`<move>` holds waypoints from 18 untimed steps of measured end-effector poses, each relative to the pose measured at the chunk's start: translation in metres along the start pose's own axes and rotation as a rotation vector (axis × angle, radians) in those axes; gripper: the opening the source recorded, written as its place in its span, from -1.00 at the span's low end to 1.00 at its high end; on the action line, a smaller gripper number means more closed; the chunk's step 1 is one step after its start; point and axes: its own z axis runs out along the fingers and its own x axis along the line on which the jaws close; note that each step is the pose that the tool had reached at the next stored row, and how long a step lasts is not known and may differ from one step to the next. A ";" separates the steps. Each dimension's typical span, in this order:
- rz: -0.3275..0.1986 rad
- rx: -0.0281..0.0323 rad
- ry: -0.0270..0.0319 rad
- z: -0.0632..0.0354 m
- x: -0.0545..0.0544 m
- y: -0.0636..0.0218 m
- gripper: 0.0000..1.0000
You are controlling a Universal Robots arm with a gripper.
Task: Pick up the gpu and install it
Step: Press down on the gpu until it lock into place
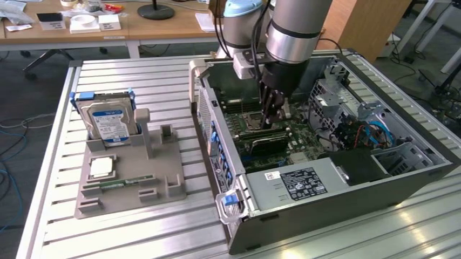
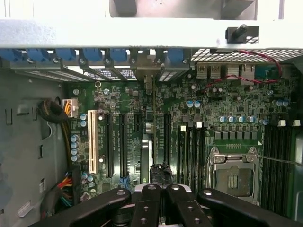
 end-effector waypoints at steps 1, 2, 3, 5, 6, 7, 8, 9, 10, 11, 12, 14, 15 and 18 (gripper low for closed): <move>0.000 0.0000 0.0000 0.0013 0.000 0.0001 -0.79; 0.000 0.0000 0.0000 0.0026 0.000 0.0001 -0.79; 0.000 0.0000 0.0001 0.0038 0.000 0.0001 -0.79; 0.000 0.0000 0.0001 0.0064 0.000 0.0001 -0.79; 0.000 0.0000 0.0000 0.0076 0.000 0.0001 -0.79; 0.000 0.0000 0.0000 0.0084 0.000 0.0002 -0.79; 0.000 0.0000 0.0002 0.0083 0.000 0.0002 -0.79; 0.000 0.0000 0.0001 0.0084 0.000 0.0002 -0.79; 0.000 0.0000 0.0000 0.0084 0.000 0.0002 -0.79; 0.000 0.0000 0.0000 0.0084 0.000 0.0002 -0.79; 0.000 0.0000 -0.0001 0.0169 0.000 0.0002 -0.79; 0.000 0.0000 -0.0001 0.0169 0.000 0.0002 -0.79; 0.000 0.0000 -0.0001 0.0169 0.000 0.0002 -0.79; 0.000 0.0000 0.0000 0.0171 0.000 0.0003 -0.79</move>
